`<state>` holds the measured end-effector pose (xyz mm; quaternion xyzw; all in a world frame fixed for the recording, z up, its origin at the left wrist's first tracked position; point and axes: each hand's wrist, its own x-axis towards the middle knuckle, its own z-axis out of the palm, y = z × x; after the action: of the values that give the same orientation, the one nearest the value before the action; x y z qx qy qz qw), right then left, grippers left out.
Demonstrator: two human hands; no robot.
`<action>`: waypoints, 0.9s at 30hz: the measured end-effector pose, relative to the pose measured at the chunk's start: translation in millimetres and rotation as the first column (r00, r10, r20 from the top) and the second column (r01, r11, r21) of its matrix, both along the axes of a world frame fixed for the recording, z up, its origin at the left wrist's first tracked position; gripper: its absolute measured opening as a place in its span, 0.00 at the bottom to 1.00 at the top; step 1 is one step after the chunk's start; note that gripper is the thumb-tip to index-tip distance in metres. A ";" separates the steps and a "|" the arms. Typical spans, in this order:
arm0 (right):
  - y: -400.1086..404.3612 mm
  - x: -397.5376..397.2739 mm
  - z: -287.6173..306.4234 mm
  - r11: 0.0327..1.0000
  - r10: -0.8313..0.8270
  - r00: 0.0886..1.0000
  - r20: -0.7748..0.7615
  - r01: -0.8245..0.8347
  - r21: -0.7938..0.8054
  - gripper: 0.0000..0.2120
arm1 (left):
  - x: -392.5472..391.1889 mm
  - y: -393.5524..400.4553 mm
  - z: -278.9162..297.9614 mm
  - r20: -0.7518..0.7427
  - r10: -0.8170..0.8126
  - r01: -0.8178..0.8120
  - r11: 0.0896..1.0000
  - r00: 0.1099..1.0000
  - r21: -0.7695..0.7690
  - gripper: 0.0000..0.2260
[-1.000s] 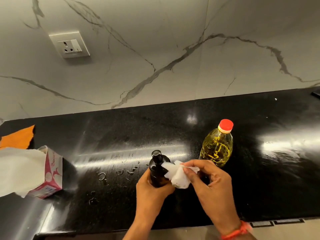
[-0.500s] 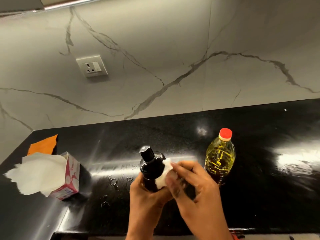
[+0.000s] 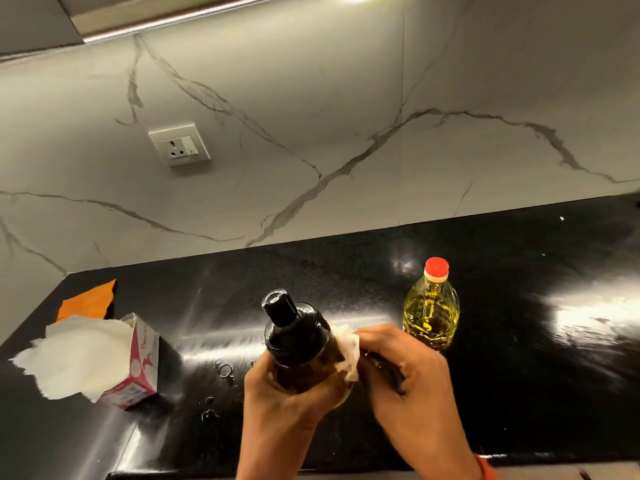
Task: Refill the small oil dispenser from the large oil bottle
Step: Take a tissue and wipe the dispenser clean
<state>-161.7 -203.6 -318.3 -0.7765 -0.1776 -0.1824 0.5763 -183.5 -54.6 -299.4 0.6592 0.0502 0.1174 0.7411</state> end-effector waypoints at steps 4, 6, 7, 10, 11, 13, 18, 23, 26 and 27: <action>7.4 -11.5 19.5 0.999 -0.017 0.988 0.154 0.010 0.046 0.14 | -3.8 -6.2 6.3 0.006 0.003 -0.003 1.000 1.000 0.004 0.25; 7.5 -5.8 27.2 1.000 -0.018 0.983 0.180 0.016 0.017 0.15 | -5.1 -8.0 5.4 0.002 -0.003 0.003 1.000 1.000 -0.016 0.26; 6.7 0.6 27.3 1.000 -0.019 0.986 0.166 0.018 0.002 0.15 | -5.1 -7.5 5.0 0.002 -0.011 0.011 1.000 1.000 -0.012 0.25; 2.6 16.1 16.8 0.999 0.031 0.997 0.074 -0.030 -0.014 0.15 | -5.1 -5.5 7.0 0.022 -0.049 0.048 0.998 0.999 0.031 0.25; 1.7 16.5 11.7 0.999 0.042 0.997 0.065 -0.041 -0.019 0.14 | -5.3 -4.6 8.6 0.032 -0.053 0.052 0.998 0.998 0.044 0.25; -2.0 11.9 0.6 0.999 0.034 0.997 0.076 -0.031 -0.037 0.11 | -7.4 -3.8 15.9 0.039 -0.069 0.067 0.996 0.997 0.057 0.23; -4.3 -5.2 -4.5 1.000 -0.022 0.992 0.127 0.023 0.000 0.12 | -7.6 0.8 22.4 -0.022 -0.032 0.034 0.996 0.999 0.083 0.21; 7.6 -10.6 31.9 0.997 0.002 0.979 0.204 -0.019 0.080 0.13 | -8.8 -9.0 25.5 0.005 -0.011 0.011 1.000 1.000 0.025 0.24; 6.5 3.6 32.6 0.996 0.035 0.988 0.149 -0.046 0.070 0.13 | -11.4 -10.7 26.7 0.014 -0.046 0.046 0.999 0.999 0.013 0.25; 4.6 8.8 28.4 0.995 0.058 0.992 0.115 -0.067 0.073 0.11 | -11.8 -9.5 28.0 0.022 -0.051 0.051 0.999 0.998 0.012 0.25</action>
<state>-152.9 -199.0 -289.9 -0.7364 -0.2269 -0.2146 0.6002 -195.3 -64.1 -271.5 0.6632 0.0242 0.1062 0.7404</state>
